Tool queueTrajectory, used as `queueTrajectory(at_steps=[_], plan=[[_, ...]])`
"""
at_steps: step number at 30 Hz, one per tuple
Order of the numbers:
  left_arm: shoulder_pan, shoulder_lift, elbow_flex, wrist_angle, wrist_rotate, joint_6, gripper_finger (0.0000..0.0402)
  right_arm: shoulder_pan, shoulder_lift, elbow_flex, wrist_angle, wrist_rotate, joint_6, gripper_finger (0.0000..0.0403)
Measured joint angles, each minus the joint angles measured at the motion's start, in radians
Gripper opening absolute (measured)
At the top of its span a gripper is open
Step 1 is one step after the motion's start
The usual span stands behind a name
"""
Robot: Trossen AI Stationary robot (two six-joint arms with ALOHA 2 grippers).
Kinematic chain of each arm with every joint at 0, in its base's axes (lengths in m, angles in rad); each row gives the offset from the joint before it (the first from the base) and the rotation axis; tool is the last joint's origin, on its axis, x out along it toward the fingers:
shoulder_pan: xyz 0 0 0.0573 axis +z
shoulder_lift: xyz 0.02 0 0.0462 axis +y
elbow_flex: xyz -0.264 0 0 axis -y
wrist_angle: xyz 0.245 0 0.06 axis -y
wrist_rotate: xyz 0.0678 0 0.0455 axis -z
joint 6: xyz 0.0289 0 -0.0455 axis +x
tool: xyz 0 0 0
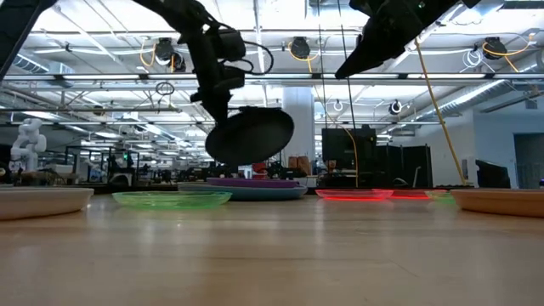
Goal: Stack plastic plates
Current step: Stack the black plate on top of the purple plate
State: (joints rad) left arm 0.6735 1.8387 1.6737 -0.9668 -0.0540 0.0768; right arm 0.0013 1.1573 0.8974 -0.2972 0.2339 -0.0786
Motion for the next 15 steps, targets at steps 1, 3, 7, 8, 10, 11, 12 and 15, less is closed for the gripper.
queueTrajectory(at_steps=[1,3,7,8,10,11,12,15], plan=[[0.0,0.013,0.0,0.0,-0.001,0.002,0.0024,0.0,0.0,0.0,-0.004,0.0,0.007,0.0093],[-0.001,0.036,0.0,0.005,-0.002,0.003,0.0024,0.0,0.0,0.0,-0.012,0.0,0.015,0.0093],[-0.001,0.067,0.0,0.011,-0.003,0.004,0.0025,0.0,0.0,0.0,-0.027,0.0,0.015,0.0093],[-0.001,0.074,0.0,0.011,-0.003,0.004,0.0025,0.0,0.0,0.0,-0.027,0.0,0.015,0.0093],[-0.001,0.076,-0.001,0.012,-0.006,0.004,0.0025,0.0,0.0,0.0,-0.027,0.0,0.015,0.0093],[-0.001,0.075,-0.001,0.015,-0.008,0.007,0.0025,0.0,0.0,0.0,-0.028,0.0,0.015,0.0093],[-0.001,0.073,-0.001,0.024,-0.008,0.009,0.0025,0.0,0.0,0.0,-0.027,0.0,0.015,0.0093],[-0.001,0.073,-0.001,0.034,-0.009,0.021,0.0025,0.0,0.0,0.0,-0.027,0.0,0.015,0.0093]])
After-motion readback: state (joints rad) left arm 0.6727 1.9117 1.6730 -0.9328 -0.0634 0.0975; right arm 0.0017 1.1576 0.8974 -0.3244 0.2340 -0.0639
